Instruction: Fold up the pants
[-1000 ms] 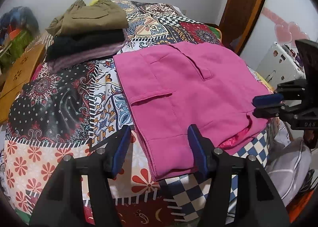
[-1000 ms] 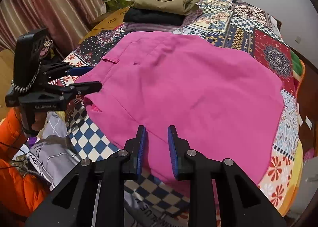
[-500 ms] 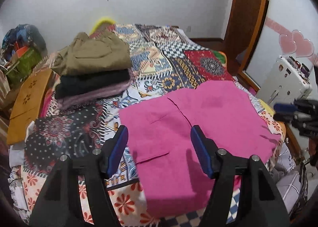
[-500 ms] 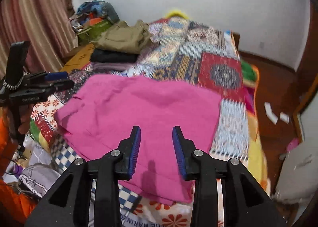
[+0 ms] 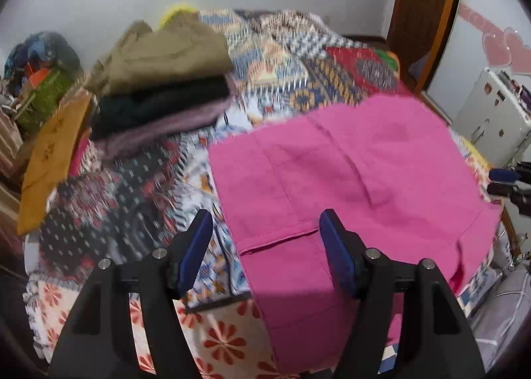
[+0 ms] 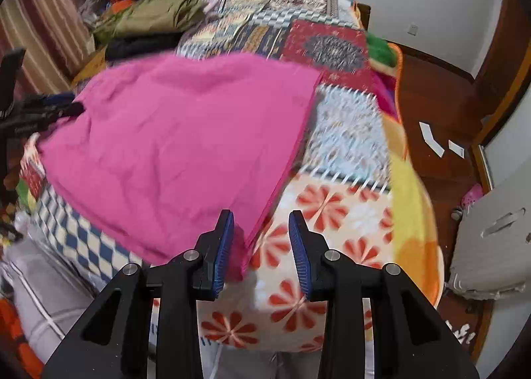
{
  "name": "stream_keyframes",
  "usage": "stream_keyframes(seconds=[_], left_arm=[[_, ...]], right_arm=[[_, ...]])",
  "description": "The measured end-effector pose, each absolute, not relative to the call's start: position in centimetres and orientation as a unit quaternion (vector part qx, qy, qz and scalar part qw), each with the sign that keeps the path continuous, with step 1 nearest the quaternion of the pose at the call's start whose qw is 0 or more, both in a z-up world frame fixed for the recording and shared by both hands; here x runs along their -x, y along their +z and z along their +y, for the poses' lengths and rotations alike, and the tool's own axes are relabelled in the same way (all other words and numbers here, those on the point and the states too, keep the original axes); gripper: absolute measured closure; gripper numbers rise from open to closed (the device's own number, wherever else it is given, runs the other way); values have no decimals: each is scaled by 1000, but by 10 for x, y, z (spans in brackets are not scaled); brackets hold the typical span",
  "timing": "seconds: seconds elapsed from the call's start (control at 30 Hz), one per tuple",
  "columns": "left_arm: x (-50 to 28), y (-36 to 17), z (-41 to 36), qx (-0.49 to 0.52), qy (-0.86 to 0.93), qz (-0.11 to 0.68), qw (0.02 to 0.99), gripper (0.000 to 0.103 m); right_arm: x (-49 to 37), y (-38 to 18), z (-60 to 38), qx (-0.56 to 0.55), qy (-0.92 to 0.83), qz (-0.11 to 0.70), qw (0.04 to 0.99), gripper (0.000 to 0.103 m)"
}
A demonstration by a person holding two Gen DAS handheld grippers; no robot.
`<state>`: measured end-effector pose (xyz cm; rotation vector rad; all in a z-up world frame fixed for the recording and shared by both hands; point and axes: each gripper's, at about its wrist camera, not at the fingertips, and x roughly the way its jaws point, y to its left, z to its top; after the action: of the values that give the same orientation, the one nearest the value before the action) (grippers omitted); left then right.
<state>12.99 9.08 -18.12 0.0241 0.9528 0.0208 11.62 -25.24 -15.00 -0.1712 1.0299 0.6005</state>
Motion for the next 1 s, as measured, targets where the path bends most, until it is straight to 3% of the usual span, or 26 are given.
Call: stream_keyframes(seconds=[0.3,0.6,0.9,1.0], left_arm=[[-172,-145,123,-21,47,411,910,29],[-234,-190,149,5,63,456,888,29],[-237,-241,125,-11,22,500,865,29],[-231,-249,128,3,18,503,864,28]], right_arm=[[-187,-124,-206,55,327,434,837,72],[-245,-149,-159,46,345,446,825,71],[-246,-205,-116,131,369,490,778,71],[-250,-211,-133,109,368,501,776,74]])
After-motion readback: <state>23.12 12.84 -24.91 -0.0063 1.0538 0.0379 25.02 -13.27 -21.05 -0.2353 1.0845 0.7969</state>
